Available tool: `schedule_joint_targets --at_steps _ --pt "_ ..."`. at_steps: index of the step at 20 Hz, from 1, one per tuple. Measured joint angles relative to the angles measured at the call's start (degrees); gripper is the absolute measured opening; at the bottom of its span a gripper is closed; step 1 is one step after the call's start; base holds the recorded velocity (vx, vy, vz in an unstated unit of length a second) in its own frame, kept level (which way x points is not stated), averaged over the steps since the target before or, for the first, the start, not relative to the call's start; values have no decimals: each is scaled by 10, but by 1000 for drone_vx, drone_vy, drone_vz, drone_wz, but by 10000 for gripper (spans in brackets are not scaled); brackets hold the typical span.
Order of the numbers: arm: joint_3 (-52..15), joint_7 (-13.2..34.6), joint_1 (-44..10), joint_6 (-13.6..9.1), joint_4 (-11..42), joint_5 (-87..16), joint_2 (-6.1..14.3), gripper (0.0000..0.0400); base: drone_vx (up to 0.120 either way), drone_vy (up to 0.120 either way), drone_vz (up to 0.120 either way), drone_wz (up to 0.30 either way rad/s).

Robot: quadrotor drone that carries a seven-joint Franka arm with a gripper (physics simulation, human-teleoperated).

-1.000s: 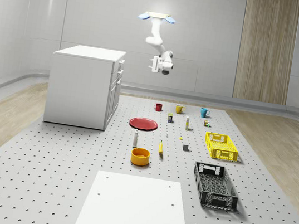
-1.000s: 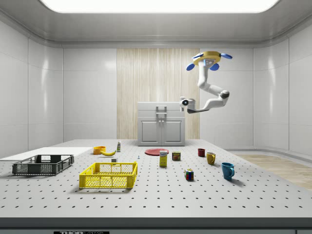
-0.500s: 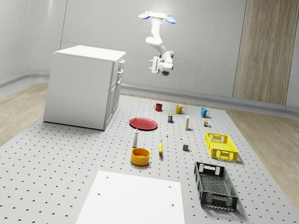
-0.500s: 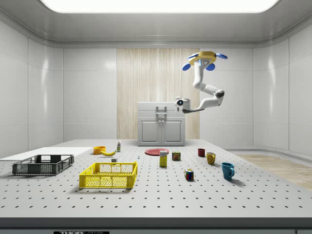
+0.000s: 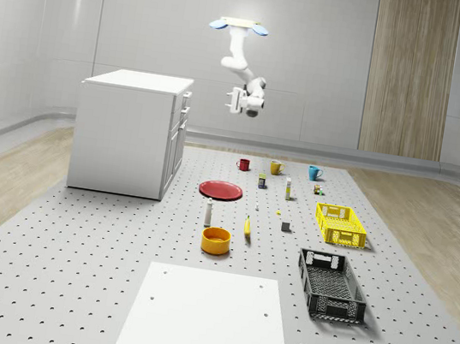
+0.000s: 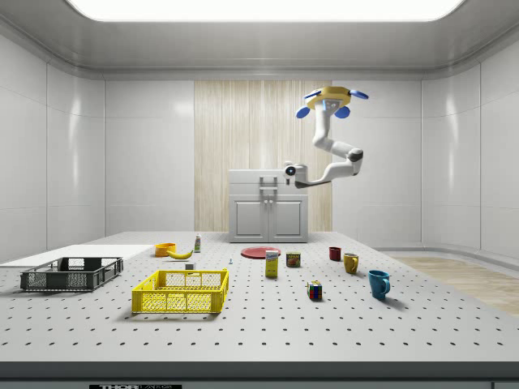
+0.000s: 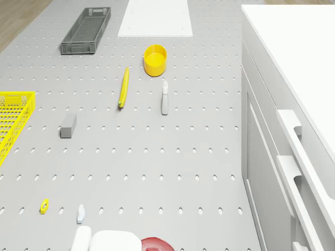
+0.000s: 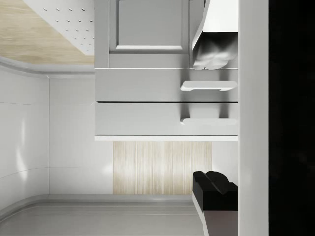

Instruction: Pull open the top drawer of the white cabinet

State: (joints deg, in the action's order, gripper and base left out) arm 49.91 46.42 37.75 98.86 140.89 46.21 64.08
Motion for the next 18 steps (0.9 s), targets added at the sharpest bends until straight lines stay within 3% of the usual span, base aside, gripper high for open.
schedule_joint_targets --at_steps 18 --pt "5 13 17 16 2 -16 19 305 118 0 0 0"
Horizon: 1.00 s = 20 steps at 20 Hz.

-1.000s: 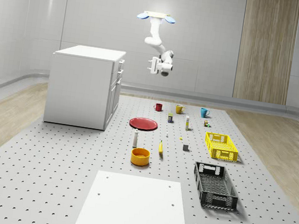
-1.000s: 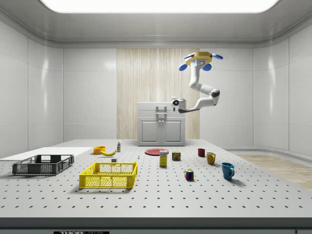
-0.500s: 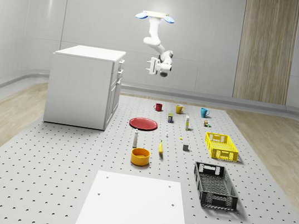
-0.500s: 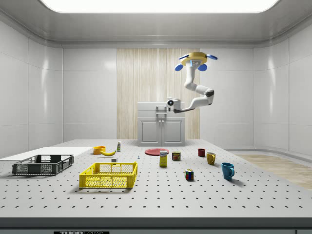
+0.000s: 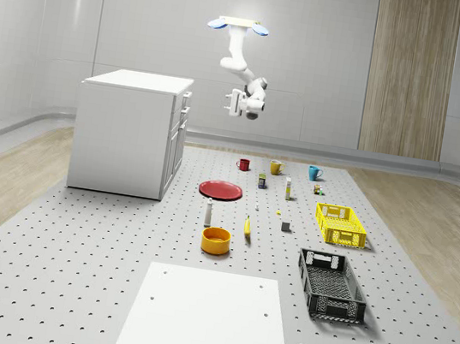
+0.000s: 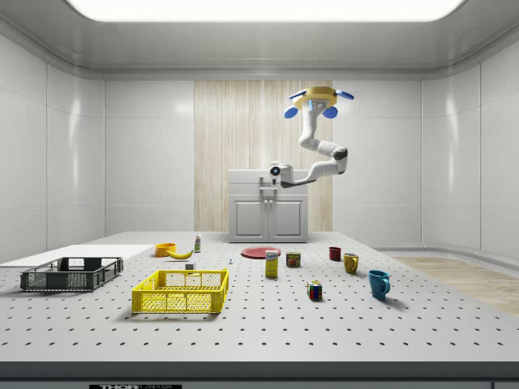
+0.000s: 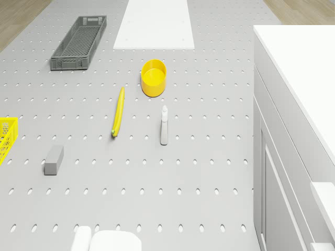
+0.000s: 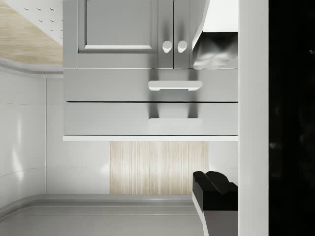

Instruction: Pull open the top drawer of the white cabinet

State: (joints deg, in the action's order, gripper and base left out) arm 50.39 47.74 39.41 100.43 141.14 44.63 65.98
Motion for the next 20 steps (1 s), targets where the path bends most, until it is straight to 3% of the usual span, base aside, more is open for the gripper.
schedule_joint_targets --at_steps 6,20 --pt "-15 -1 6 22 15 10 4 305 0 0 0 0" --pt "-73 -26 26 105 71 67 -1 305 0 0 0 0"
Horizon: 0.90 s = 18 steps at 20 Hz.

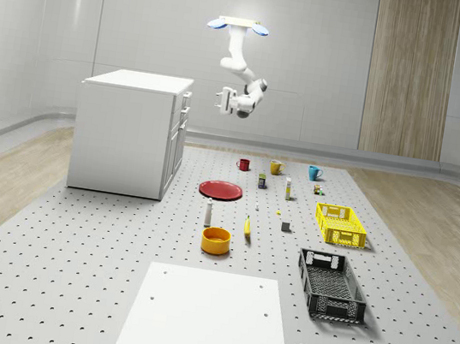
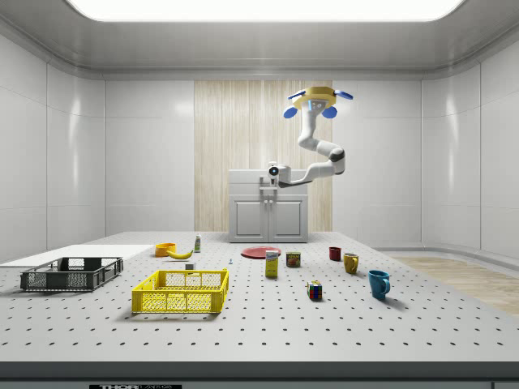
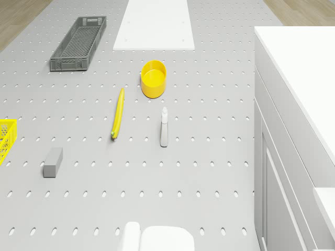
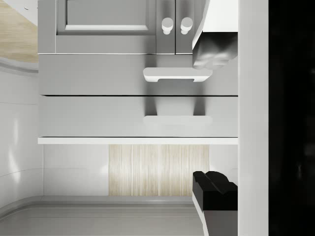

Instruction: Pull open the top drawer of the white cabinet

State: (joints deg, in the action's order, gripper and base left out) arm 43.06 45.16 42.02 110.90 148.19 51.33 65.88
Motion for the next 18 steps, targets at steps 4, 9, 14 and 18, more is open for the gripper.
schedule_joint_targets --at_steps 4,9,14,18 --pt "-15 -12 7 22 14 19 -5 305 0 0 0 0" --pt "-27 -24 14 40 26 36 -10 305 0 0 0 0" --pt "-42 -35 22 59 34 57 -18 305 0 0 0 0" --pt "-61 -46 33 79 39 82 -27 305 0 0 0 0"
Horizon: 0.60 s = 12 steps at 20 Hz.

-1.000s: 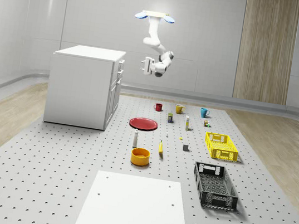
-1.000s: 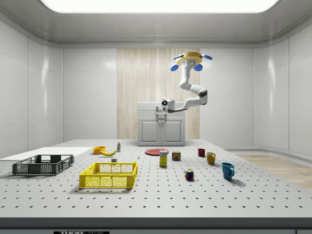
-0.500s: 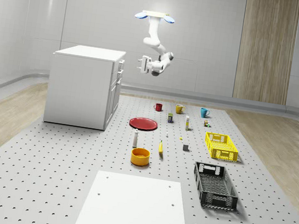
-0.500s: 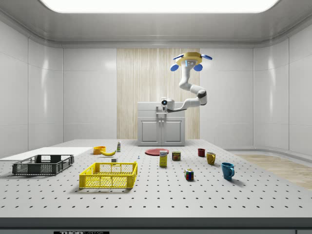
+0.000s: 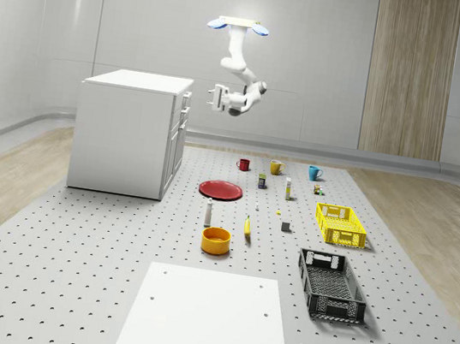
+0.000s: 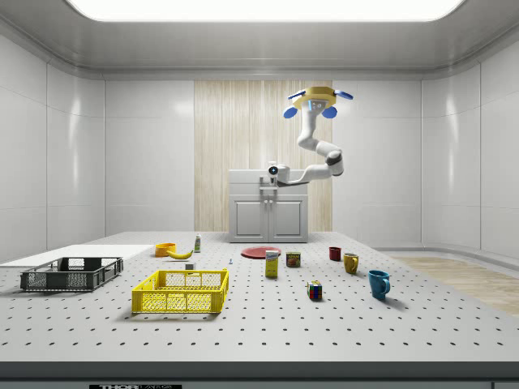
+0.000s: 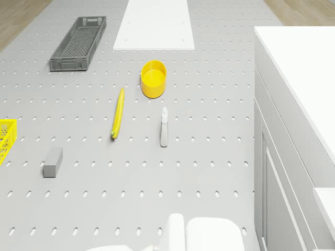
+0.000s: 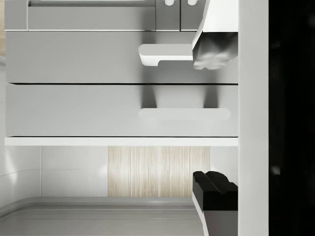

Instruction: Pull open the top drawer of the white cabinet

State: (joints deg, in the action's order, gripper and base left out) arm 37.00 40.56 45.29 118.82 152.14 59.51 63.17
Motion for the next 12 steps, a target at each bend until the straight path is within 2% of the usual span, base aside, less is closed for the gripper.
schedule_joint_targets --at_steps 5,12 --pt "-26 -17 17 28 4 38 -17 305 0 0 0 0" --pt "-58 -40 36 57 3 88 -43 305 0 0 0 0"
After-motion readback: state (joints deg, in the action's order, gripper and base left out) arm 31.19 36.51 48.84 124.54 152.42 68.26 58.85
